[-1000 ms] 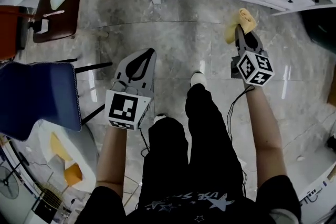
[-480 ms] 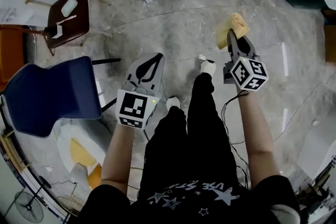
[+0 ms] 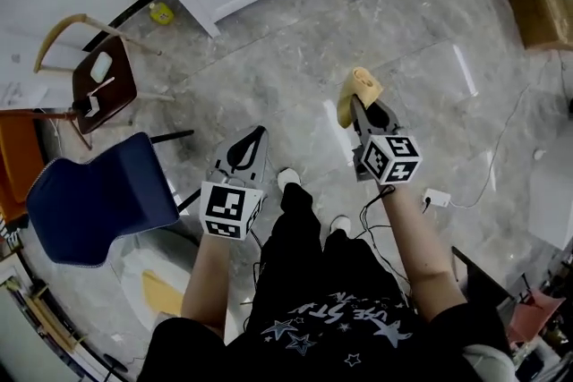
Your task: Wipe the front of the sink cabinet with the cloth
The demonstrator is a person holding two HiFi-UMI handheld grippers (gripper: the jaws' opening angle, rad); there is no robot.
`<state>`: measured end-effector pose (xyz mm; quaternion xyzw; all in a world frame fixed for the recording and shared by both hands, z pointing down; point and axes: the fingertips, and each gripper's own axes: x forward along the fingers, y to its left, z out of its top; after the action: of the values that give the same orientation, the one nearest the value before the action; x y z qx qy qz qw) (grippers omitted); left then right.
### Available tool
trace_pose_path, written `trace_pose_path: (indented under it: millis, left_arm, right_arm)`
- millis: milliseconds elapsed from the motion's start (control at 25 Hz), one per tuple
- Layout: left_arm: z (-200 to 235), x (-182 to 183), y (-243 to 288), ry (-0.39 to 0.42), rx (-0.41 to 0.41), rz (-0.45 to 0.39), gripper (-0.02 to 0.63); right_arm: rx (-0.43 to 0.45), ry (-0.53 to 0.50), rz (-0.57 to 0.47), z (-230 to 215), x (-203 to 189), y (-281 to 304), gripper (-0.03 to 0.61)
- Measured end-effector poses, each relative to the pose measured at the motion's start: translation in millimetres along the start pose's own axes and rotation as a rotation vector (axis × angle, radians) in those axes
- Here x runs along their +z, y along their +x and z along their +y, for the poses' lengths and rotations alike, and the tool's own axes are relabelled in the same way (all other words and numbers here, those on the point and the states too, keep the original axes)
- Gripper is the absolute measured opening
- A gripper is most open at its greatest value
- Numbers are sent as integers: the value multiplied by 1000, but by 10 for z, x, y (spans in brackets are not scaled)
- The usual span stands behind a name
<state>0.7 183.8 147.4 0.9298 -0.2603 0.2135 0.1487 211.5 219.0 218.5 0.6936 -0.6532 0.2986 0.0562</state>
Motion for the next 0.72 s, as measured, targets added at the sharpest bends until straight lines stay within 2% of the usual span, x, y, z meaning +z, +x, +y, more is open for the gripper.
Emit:
trace_pose_path:
  millis: [200,400,600,720]
  left_arm:
    - [-488,178,-164,-20,-1,-33,18]
    - [-1043,240,-359,-78,-7,-63,18]
    - [-1595,315,-440,-30,-51,-83,18]
    - [-1808,302,-571,-33,-47,-69,18]
  right_arm:
    - [60,-45,-32,107,117,-499,61]
    - [46,-65,-77,-54,225,-1188,61]
    - [17,-70,-108,-226,263,-1752,61]
    - [23,-47,-118,-184,285,-2081,61]
